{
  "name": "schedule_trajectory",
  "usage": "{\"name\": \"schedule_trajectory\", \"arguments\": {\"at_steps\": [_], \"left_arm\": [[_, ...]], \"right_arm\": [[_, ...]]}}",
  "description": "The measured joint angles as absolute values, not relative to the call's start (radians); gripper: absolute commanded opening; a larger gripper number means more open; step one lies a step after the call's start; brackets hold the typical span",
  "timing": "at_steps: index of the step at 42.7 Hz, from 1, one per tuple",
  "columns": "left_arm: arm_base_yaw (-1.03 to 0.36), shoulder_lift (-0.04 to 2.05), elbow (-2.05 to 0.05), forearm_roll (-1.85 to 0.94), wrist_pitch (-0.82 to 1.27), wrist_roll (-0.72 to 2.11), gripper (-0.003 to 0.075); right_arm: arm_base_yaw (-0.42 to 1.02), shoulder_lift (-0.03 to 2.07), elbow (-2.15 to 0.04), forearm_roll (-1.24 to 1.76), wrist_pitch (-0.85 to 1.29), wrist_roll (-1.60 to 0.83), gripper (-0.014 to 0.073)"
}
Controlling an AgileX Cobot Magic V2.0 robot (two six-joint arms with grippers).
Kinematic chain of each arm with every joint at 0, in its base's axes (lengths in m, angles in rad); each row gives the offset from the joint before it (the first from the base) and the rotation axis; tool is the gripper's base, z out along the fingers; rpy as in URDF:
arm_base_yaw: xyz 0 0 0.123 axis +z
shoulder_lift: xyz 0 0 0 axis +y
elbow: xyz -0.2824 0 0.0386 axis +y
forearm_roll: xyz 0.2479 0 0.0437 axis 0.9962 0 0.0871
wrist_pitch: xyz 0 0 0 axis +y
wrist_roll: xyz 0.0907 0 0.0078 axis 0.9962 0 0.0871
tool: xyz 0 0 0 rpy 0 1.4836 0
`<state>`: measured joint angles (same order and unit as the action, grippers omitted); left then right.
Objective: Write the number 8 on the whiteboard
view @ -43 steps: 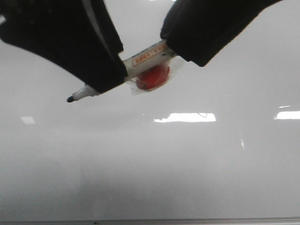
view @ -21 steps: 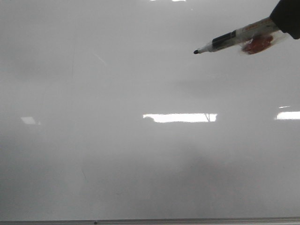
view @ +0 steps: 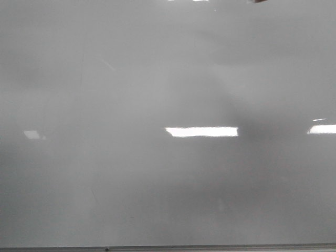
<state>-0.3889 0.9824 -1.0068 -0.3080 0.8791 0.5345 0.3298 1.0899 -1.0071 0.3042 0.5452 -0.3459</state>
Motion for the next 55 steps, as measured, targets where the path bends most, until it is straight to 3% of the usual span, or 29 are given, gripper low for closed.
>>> {"name": "schedule_trajectory", "arguments": {"at_steps": [33, 44, 55], "left_arm": [[-0.389, 0.982, -1.007, -0.31, 0.852, 0.535, 0.0441], [-0.389, 0.982, -1.007, -0.31, 0.852, 0.535, 0.0441], [-0.389, 0.982, -1.007, -0.31, 0.828, 0.535, 0.044]], "right_arm": [[0.349, 1.467, -1.273, 0.319, 0.612, -0.386, -0.0065], [0.323, 1.411, -1.149, 0.233, 0.666, -0.346, -0.0068], [0.401, 1.439, -1.082, 0.237, 0.572, -0.343, -0.0068]]}}
